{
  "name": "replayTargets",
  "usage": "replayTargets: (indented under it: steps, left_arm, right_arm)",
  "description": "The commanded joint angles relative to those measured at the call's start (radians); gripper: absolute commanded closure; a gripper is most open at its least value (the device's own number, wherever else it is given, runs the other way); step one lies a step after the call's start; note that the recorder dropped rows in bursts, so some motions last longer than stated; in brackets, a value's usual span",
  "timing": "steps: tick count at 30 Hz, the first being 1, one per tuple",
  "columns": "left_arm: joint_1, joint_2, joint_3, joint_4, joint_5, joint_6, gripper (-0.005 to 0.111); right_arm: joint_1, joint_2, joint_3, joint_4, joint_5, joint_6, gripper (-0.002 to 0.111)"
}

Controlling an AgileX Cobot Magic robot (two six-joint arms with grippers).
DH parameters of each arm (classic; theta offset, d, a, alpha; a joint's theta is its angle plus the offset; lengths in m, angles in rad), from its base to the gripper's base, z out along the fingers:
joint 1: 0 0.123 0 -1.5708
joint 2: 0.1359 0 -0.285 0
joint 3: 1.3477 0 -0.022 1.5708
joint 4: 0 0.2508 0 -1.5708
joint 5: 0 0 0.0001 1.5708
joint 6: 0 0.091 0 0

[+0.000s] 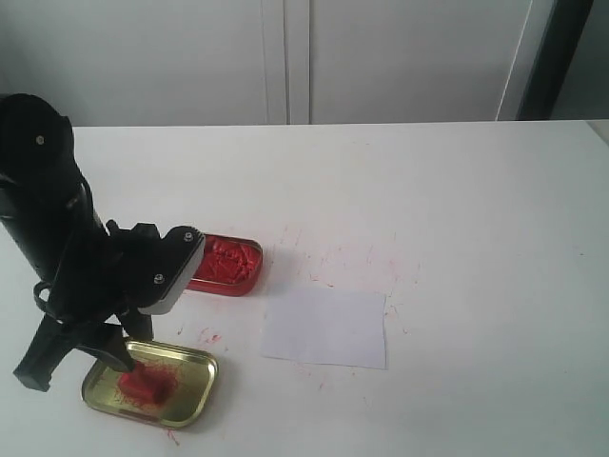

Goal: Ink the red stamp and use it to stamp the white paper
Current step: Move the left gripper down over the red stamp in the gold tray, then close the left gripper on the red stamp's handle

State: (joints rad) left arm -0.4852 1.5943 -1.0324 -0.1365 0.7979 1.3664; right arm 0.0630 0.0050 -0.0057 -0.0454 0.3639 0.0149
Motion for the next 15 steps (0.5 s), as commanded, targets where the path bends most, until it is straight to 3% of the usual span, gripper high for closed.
replayTargets:
  steps: [1, 15]
  left_arm:
    - [-0.004, 0.002, -0.002, -0.003, 0.006, -0.013, 0.064]
    - [-0.004, 0.002, 0.066, 0.037, -0.092, -0.065, 0.064]
  right_arm:
    - [-0.005, -0.005, 0.006, -0.004, -0.016, 0.003, 0.108]
    - [-0.005, -0.005, 0.006, -0.004, -0.016, 0.005, 0.108]
